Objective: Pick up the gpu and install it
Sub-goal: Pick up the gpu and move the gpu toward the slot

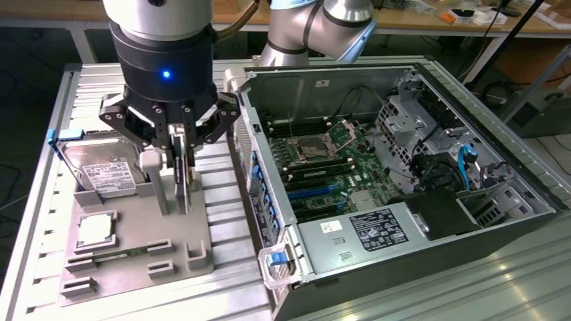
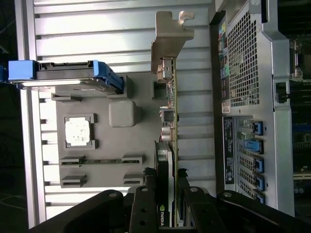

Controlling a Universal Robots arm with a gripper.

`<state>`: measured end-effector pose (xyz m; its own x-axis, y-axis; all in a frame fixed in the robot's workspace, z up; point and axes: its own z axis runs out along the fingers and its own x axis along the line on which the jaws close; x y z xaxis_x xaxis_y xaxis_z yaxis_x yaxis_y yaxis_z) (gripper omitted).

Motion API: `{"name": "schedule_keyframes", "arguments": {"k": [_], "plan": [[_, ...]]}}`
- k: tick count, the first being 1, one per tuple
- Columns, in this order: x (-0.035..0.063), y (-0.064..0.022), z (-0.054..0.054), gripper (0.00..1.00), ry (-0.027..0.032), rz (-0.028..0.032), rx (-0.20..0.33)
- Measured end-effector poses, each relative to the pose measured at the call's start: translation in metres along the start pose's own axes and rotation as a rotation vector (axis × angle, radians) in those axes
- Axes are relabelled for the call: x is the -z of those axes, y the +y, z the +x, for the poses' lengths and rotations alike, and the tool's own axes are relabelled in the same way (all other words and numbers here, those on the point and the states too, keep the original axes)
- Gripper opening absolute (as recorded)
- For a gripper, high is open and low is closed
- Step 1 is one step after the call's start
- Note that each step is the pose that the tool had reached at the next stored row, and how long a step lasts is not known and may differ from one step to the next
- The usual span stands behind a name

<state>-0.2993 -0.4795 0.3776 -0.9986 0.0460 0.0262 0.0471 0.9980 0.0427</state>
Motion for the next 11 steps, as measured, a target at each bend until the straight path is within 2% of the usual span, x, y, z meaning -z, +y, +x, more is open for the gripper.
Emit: {"name": "schedule_keyframes", "arguments": {"k": [11], "plan": [[0.0082, 0.0004, 0.0002, 0.27, 0.0000, 0.0000, 0.000]]}}
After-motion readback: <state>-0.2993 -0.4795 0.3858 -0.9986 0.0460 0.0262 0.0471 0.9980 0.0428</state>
